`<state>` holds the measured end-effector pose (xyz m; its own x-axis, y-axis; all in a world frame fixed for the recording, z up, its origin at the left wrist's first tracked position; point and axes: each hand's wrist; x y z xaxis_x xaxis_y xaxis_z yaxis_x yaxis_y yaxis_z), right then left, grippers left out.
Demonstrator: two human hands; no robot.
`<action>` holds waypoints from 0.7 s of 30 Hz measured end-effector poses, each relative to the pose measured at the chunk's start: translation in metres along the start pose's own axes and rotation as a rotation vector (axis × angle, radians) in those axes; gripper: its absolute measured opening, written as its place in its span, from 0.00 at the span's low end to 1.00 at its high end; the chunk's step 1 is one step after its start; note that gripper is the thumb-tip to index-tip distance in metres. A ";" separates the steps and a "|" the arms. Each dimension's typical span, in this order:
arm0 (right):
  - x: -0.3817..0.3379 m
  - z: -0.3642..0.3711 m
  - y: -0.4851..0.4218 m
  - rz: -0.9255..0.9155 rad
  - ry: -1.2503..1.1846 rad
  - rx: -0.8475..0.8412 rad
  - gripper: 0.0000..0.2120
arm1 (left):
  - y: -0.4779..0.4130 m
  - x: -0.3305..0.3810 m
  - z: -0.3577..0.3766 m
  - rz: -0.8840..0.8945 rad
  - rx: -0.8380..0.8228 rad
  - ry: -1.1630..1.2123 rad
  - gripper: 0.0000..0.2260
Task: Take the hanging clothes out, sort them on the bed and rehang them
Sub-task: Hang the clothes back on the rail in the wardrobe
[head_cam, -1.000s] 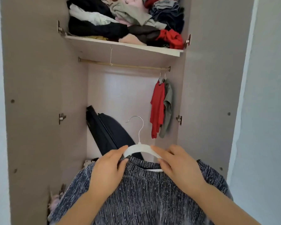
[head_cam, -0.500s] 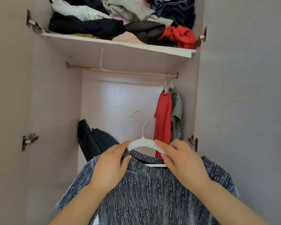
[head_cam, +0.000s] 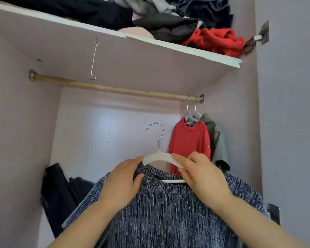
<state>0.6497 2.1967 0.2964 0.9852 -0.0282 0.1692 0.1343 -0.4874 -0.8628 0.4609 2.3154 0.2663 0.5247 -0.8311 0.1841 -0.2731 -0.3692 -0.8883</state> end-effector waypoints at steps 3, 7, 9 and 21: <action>0.013 0.024 -0.039 0.040 0.045 0.027 0.22 | -0.038 -0.027 0.019 0.036 0.024 0.014 0.21; 0.034 0.044 -0.094 0.101 0.113 0.092 0.20 | -0.083 -0.051 0.035 0.069 0.064 0.016 0.21; 0.047 0.054 -0.122 0.121 0.143 0.103 0.18 | -0.103 -0.062 0.042 0.052 0.094 -0.001 0.21; 0.138 0.107 -0.246 0.306 0.224 0.148 0.19 | -0.196 -0.089 0.070 0.021 0.222 -0.161 0.21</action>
<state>0.7640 2.4063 0.4809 0.9366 -0.3499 -0.0200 -0.1310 -0.2964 -0.9460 0.5240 2.4901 0.3944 0.6471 -0.7542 0.1115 -0.1108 -0.2377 -0.9650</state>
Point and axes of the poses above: each hand's wrist, its own y-axis away from the middle knuckle, its own z-axis out of the palm, x = y × z, and after that the axes turned 5 degrees about x, right-handed
